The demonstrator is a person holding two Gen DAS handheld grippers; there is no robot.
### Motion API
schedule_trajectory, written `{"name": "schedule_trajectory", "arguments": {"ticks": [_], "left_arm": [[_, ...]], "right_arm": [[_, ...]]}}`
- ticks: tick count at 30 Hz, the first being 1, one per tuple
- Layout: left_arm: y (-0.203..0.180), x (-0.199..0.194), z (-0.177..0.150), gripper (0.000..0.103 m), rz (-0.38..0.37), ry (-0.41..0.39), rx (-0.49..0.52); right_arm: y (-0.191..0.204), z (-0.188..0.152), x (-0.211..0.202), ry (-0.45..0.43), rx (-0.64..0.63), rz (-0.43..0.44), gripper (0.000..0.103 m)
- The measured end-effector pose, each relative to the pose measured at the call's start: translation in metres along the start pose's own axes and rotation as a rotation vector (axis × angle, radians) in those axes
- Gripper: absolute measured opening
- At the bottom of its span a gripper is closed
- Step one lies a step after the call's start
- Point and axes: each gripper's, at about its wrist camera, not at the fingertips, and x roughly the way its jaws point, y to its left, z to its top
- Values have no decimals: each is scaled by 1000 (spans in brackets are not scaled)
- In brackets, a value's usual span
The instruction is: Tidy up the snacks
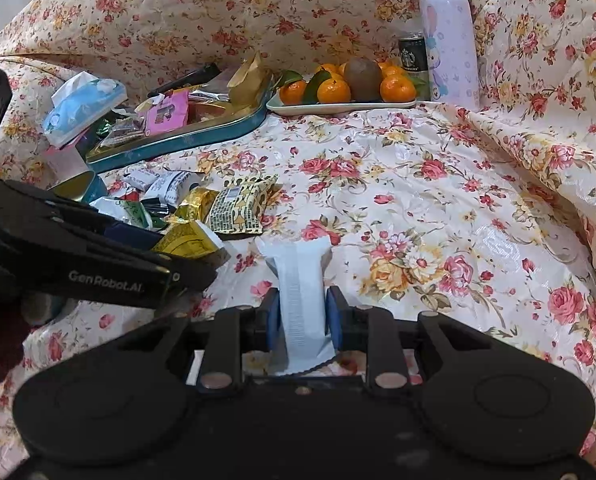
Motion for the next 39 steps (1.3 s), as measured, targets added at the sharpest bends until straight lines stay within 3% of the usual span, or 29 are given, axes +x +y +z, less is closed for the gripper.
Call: {"name": "schedule_trajectory", "arguments": {"ticks": [5, 13, 21, 28, 39], "left_arm": [[7, -12, -5, 47, -39, 6, -138], [6, -55, -36, 47, 48, -9, -219], [19, -99, -83, 47, 103, -30, -335], [35, -130, -131, 47, 176, -47, -432], [70, -154, -195, 47, 295, -3, -599]], "right_arm": [[2, 0, -1, 1, -3, -13, 24], [20, -5, -23, -10, -14, -18, 24], [61, -36, -57, -7, -44, 19, 24], [99, -71, -84, 28, -90, 67, 24], [149, -107, -104, 121, -181, 175, 24]]}}
